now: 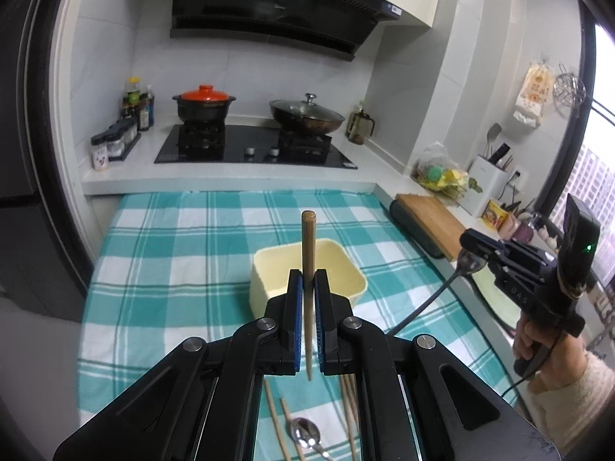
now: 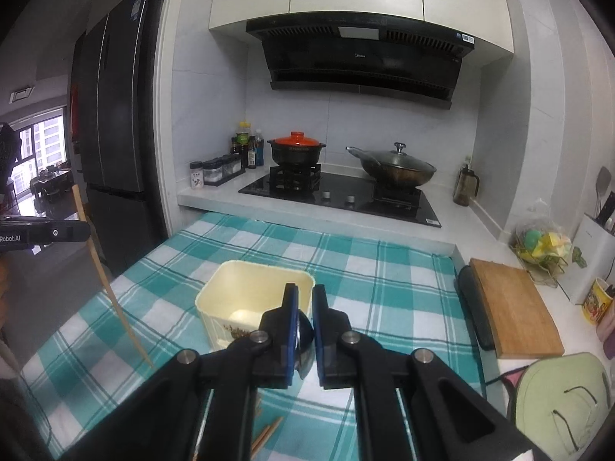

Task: Organize utensils
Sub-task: 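Carry spoon and chopstick into the cream holder while both tools open to release, then move both tools back over the remaining chopsticks on the cloth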

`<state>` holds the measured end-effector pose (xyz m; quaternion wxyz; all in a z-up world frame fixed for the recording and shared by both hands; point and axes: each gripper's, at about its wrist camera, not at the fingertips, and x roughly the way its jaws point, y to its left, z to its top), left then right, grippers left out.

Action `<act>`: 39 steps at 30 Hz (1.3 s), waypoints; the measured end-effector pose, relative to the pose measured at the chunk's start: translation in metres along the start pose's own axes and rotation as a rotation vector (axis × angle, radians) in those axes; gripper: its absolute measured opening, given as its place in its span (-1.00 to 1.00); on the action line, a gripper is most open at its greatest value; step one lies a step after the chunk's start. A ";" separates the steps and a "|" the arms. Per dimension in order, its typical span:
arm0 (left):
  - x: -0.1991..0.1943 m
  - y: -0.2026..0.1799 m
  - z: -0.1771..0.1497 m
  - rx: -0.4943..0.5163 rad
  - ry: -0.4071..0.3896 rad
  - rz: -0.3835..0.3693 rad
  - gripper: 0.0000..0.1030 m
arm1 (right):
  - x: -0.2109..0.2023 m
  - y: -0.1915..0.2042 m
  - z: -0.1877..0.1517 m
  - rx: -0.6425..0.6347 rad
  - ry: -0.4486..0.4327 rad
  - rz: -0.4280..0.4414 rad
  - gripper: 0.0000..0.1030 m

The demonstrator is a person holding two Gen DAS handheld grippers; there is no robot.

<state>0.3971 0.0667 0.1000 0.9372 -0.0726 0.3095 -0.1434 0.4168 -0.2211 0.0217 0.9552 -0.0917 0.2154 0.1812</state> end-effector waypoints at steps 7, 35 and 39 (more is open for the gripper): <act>0.044 -0.010 0.058 0.038 -0.025 0.031 -0.91 | 0.049 0.008 0.063 -0.123 -0.047 -0.062 -0.85; 0.179 0.032 -0.005 -0.088 0.231 0.147 0.31 | 0.135 -0.001 0.019 0.061 0.120 0.124 -0.89; 0.127 0.026 -0.030 -0.026 0.202 0.186 0.56 | 0.098 -0.004 -0.002 0.099 0.111 0.141 -0.83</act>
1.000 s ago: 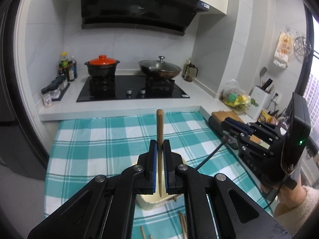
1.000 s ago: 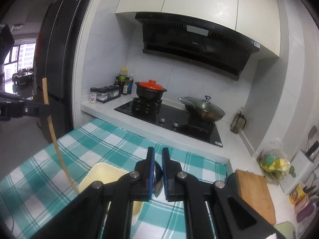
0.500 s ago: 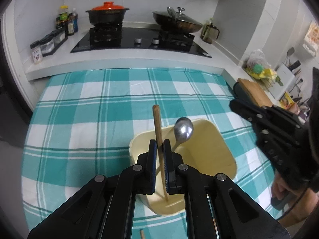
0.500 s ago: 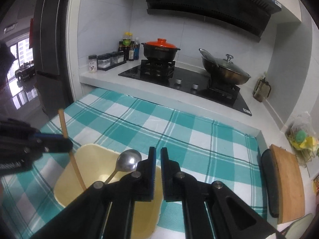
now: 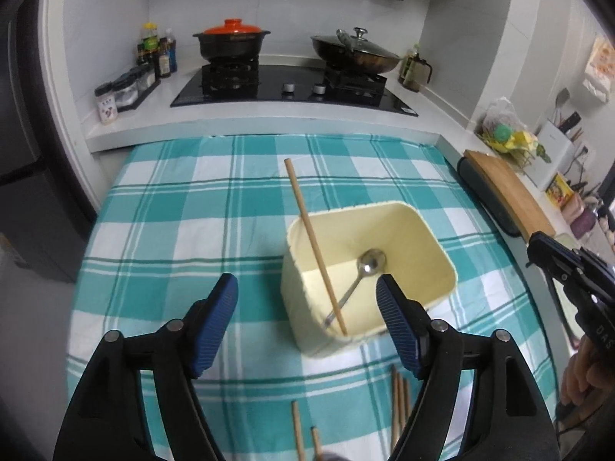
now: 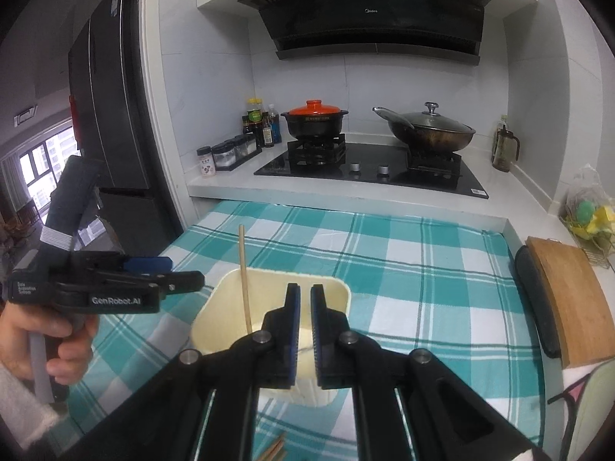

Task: Organize utensils
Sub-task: 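Move both tools back over the remaining chopsticks on the cloth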

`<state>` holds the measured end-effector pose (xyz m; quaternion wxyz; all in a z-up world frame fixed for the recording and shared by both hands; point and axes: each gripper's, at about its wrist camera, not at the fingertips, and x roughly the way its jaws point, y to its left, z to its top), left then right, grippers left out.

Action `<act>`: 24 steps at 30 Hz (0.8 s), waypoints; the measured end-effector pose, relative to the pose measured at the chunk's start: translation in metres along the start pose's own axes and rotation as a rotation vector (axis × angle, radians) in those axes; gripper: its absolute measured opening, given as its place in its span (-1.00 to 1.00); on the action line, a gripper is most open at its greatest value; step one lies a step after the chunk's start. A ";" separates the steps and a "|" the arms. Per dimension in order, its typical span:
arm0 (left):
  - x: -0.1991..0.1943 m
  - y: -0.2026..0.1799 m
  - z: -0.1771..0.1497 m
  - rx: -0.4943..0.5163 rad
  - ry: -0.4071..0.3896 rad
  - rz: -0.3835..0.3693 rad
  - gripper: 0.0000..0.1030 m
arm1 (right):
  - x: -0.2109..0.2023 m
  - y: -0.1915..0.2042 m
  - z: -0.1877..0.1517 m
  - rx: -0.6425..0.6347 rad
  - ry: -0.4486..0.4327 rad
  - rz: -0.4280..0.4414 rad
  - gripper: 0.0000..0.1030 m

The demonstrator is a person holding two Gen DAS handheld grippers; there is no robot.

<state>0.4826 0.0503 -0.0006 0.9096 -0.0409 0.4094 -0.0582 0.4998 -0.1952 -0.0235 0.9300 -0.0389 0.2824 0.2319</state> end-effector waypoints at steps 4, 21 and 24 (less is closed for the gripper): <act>-0.045 0.010 -0.057 0.031 -0.017 0.061 0.89 | -0.035 0.001 -0.041 0.018 0.002 -0.010 -0.23; -0.087 0.024 -0.286 -0.183 -0.042 0.217 0.98 | -0.126 0.043 -0.269 0.144 0.105 -0.123 0.37; -0.077 0.019 -0.300 -0.168 -0.010 0.203 0.98 | -0.120 0.048 -0.290 0.174 0.153 -0.115 0.37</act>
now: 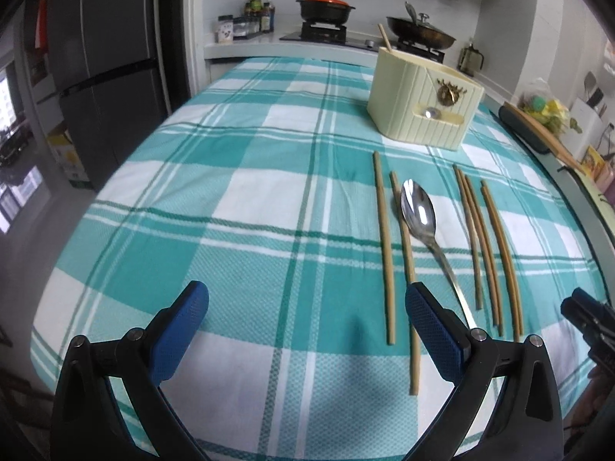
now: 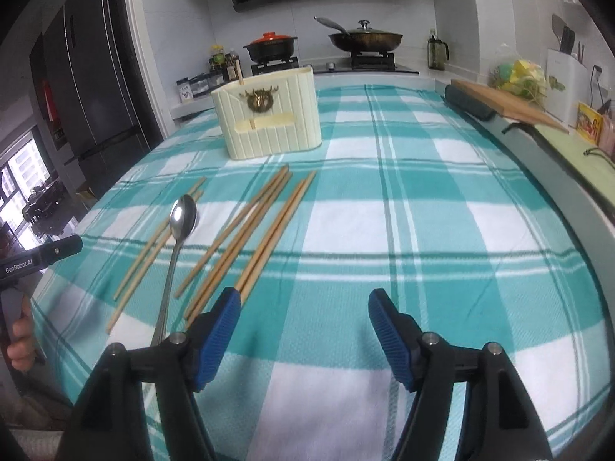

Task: Organize utensils
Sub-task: 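Move both tools back over the remaining chopsticks on the cloth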

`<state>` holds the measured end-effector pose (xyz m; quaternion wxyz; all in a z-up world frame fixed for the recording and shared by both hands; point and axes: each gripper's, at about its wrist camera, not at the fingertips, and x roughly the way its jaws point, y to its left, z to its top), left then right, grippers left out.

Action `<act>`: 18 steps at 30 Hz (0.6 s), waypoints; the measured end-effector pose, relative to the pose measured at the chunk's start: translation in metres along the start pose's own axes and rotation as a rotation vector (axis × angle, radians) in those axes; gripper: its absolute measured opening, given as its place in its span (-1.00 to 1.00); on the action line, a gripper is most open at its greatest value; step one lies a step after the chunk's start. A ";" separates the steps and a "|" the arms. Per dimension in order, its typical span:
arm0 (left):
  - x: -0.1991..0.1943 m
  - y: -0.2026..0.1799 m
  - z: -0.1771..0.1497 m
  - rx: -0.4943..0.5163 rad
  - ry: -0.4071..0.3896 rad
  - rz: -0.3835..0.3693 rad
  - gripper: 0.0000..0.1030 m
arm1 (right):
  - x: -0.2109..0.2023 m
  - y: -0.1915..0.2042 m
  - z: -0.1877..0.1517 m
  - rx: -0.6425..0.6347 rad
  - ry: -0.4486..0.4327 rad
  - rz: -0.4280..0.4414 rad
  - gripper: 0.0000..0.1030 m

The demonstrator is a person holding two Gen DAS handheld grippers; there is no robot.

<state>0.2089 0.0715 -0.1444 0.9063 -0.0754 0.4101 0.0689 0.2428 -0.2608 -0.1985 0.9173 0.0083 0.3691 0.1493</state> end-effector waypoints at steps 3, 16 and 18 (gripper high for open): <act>0.005 -0.007 -0.003 0.032 0.024 -0.010 0.98 | 0.002 0.001 -0.008 0.016 0.013 0.016 0.37; 0.012 -0.005 -0.011 0.041 0.040 -0.027 0.99 | 0.023 0.008 -0.002 0.049 0.058 0.025 -0.45; 0.013 -0.005 -0.011 0.034 0.042 -0.029 0.99 | 0.029 0.013 0.005 0.050 0.066 0.047 -0.47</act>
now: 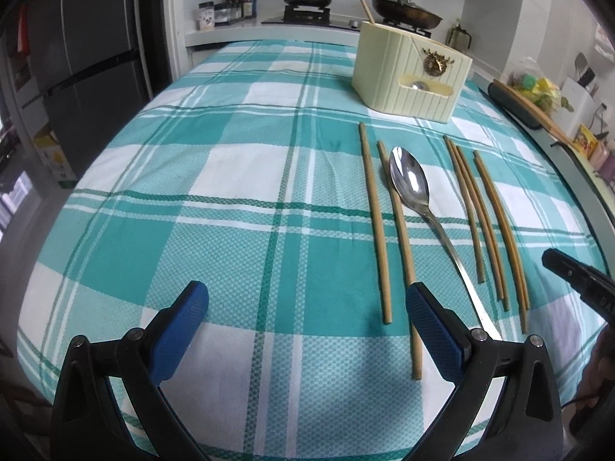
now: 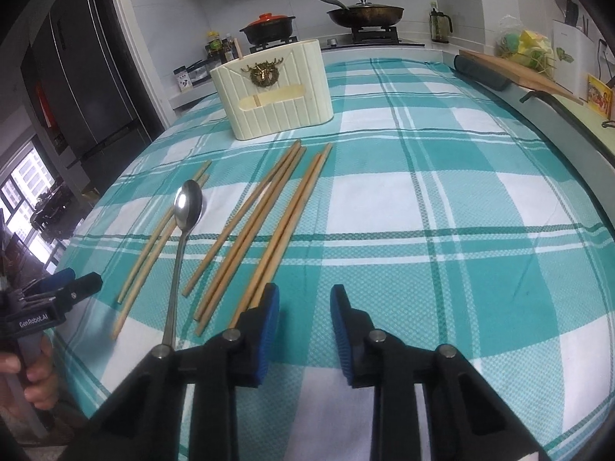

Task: Organize utensils
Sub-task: 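Move both tools back over the remaining chopsticks on the cloth, then grasp a chopstick with the right tool while the left tool grasps another chopstick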

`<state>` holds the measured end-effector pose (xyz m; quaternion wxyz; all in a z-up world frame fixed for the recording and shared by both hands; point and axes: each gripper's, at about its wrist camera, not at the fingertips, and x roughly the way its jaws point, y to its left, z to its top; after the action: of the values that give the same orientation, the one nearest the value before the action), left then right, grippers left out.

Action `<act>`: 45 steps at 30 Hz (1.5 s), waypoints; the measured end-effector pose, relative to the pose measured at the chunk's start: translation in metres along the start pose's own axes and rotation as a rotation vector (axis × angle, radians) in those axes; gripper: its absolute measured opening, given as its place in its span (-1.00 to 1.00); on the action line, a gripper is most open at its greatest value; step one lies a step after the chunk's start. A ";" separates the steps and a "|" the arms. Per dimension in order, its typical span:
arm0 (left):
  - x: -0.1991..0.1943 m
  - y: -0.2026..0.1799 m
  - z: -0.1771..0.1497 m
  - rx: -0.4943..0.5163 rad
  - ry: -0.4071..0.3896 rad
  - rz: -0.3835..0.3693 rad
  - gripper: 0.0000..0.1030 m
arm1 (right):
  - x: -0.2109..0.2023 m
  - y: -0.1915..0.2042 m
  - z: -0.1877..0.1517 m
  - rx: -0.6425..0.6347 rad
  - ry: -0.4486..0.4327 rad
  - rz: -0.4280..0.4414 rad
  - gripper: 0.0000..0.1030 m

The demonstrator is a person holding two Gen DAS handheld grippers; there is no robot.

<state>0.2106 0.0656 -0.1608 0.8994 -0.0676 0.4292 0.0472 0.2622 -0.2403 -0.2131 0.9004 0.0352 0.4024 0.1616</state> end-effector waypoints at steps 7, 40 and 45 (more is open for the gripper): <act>0.001 0.001 -0.002 0.010 0.001 0.025 0.99 | 0.036 0.016 0.023 -0.010 0.043 -0.006 -0.69; 0.067 -0.025 0.046 0.121 0.131 0.059 0.99 | 0.030 -0.009 0.010 -0.040 0.021 -0.263 -0.89; 0.078 -0.027 0.059 0.128 0.117 0.053 0.86 | 0.031 -0.010 0.009 -0.039 0.013 -0.258 -0.88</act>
<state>0.3089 0.0506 -0.1824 0.8736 -0.0012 0.4850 0.0392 0.2908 -0.2393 -0.2306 0.9117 -0.0354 0.4060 0.0523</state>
